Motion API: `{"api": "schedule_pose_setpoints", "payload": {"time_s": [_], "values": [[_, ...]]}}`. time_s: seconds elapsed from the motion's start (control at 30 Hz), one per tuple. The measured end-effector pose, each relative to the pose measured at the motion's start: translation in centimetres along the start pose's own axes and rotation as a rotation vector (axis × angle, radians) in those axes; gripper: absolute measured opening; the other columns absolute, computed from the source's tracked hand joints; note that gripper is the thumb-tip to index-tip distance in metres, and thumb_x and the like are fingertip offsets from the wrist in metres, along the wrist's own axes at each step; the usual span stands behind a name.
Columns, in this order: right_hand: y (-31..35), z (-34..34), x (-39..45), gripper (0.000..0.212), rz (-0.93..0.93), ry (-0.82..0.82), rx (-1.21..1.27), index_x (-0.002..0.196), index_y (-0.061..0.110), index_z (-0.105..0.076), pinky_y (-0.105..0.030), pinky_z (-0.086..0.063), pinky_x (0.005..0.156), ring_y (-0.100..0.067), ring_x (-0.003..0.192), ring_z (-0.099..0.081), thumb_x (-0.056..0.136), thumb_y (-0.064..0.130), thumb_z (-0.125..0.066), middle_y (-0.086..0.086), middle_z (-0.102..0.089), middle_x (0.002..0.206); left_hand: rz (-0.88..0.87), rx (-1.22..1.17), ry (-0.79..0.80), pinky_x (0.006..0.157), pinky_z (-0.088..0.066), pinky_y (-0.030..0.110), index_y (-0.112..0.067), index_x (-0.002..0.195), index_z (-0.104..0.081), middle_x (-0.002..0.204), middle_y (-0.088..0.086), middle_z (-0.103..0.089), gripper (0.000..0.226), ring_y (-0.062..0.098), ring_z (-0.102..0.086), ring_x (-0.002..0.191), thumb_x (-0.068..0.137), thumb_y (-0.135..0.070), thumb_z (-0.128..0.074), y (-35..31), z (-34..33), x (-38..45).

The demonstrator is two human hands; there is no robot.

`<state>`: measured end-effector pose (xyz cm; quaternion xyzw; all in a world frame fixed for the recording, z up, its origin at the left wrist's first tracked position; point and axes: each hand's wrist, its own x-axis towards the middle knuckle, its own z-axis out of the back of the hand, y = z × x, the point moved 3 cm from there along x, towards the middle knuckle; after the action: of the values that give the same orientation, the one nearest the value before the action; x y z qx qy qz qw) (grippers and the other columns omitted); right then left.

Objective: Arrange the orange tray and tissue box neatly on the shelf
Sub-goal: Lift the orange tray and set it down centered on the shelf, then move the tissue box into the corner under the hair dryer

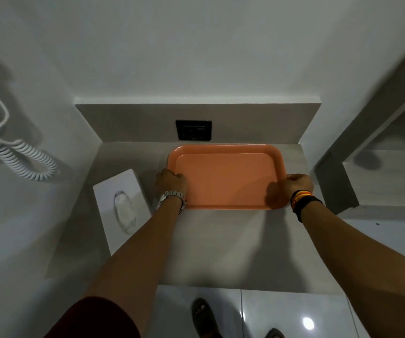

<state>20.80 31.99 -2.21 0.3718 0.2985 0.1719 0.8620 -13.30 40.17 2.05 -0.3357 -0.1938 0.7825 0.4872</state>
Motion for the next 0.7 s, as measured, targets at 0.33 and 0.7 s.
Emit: {"api": "schedule_pose_setpoints", "payload": {"time_s": [0.33, 0.7], "values": [[0.7, -0.3, -1.3, 0.042, 0.116, -0.029, -0.154, 0.140, 0.007, -0.056, -0.050, -0.044, 0.109, -0.040, 0.128, -0.056, 0.099, 0.019, -0.058, -0.019, -0.059, 0.140, -0.052, 0.044, -0.033, 0.104, -0.052, 0.054, 0.002, 0.133, -0.053, 0.135, 0.025, -0.056, 0.043, 0.044, -0.058, 0.122, 0.094, -0.013, -0.046, 0.6, -0.5, 0.1], [3.2, -5.9, -16.5, 0.075, 1.039, 0.432, -0.366, 0.161, 0.008, -0.016, -0.045, -0.017, 0.128, -0.027, 0.157, -0.014, 0.099, 0.025, -0.056, -0.012, -0.015, 0.169, -0.307, 0.184, -0.274, 0.132, -0.006, 0.046, -0.009, 0.161, -0.025, 0.172, 0.014, -0.013, 0.062, 0.031, -0.011, 0.161, 0.103, -0.021, -0.044, 4.9, 3.6, -9.0]]}}
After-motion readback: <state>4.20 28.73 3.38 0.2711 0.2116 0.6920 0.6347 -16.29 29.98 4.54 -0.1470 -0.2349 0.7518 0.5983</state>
